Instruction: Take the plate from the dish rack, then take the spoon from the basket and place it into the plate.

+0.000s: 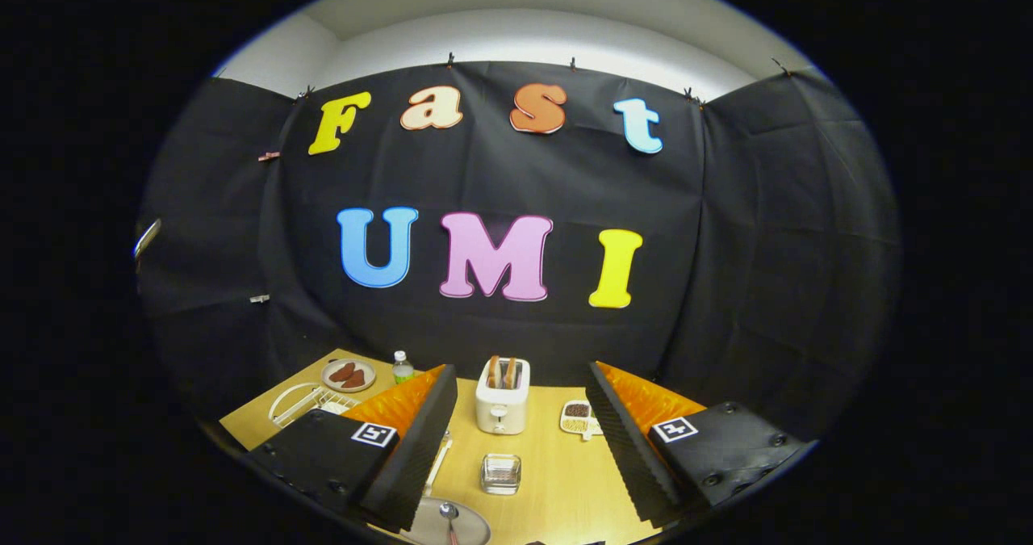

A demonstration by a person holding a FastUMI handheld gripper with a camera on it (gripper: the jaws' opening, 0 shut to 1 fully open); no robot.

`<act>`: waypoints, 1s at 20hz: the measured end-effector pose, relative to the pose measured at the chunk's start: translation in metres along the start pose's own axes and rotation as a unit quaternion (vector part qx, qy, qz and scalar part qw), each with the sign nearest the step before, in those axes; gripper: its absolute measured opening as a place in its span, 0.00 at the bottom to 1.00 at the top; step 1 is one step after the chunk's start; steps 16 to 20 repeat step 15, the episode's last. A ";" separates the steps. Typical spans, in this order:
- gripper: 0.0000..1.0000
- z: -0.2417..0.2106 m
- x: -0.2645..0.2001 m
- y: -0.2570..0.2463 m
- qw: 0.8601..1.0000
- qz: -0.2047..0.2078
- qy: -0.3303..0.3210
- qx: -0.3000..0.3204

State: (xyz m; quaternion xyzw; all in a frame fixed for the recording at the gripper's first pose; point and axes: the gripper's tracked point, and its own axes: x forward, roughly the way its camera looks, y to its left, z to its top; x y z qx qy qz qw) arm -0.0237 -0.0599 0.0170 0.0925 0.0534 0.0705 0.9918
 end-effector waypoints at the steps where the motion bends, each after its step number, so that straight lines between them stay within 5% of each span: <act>1: 0.98 0.007 -0.002 -0.003 1.000 -0.002 -0.010 -0.003; 20: 0.98 0.018 0.013 -0.024 0.999 0.030 -0.016 -0.003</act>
